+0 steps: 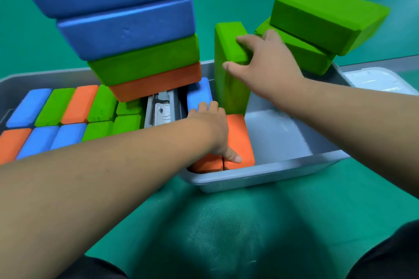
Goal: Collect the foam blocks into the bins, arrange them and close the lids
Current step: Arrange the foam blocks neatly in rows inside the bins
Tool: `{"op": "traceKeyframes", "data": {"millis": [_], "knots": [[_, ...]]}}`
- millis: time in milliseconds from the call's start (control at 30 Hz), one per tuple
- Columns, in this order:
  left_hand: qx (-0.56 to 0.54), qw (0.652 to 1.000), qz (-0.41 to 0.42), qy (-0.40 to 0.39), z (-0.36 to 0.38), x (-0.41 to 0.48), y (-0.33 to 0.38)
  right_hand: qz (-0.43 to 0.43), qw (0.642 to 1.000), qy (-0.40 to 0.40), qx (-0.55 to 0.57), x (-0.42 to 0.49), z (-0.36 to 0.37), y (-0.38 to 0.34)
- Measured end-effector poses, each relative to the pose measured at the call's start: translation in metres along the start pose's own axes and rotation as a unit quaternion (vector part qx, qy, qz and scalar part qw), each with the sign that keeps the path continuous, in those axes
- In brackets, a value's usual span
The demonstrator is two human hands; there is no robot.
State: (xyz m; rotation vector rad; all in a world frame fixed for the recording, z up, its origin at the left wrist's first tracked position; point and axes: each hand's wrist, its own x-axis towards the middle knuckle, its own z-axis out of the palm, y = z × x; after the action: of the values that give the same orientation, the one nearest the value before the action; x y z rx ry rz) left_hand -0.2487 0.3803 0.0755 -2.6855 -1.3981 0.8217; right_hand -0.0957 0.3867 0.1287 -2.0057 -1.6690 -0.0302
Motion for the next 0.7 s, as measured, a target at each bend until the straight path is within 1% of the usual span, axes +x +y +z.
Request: {"op": "traceKeyframes", "data": {"millis": [33, 67, 133, 167, 200, 233, 300, 433, 567, 700], "knots": [[0.003, 1.000, -0.014, -0.001, 0.001, -0.001, 0.002, -0.004, 0.997, -0.065, -0.032, -0.003, 0.008, 0.001], [0.007, 0.999, -0.032, 0.000, 0.001, -0.002, 0.003, -0.010, 0.985, -0.154, -0.073, -0.007, 0.018, 0.003], [0.004, 0.999, -0.050, -0.010, 0.001, -0.003, 0.003, 0.005, 0.932, -0.333, -0.140, -0.021, 0.040, 0.007], [-0.007, 0.999, -0.046, -0.021, 0.002, -0.003, 0.002, 0.016, 0.907, -0.388, -0.163, -0.026, 0.048, 0.008], [-0.020, 0.999, -0.037, -0.030, 0.003, -0.003, 0.001, 0.014, 0.893, -0.412, -0.181, -0.026, 0.053, 0.009], [-0.029, 0.999, -0.026, -0.033, 0.004, -0.003, -0.001, 0.003, 0.889, -0.414, -0.197, -0.022, 0.054, 0.008], [-0.026, 0.999, -0.006, -0.026, 0.006, -0.001, -0.007, -0.016, 0.895, -0.390, -0.216, -0.011, 0.054, 0.008], [-0.023, 0.999, 0.020, -0.012, 0.008, 0.002, -0.018, -0.008, 0.899, -0.389, -0.199, -0.012, 0.058, 0.009], [-0.060, 0.996, 0.047, 0.041, 0.018, 0.010, -0.034, -0.029, 0.892, -0.388, -0.230, -0.009, 0.061, 0.008], [0.018, 0.991, 0.119, 0.065, 0.019, 0.015, -0.050, -0.054, 0.875, -0.388, -0.285, -0.006, 0.058, 0.009]]}}
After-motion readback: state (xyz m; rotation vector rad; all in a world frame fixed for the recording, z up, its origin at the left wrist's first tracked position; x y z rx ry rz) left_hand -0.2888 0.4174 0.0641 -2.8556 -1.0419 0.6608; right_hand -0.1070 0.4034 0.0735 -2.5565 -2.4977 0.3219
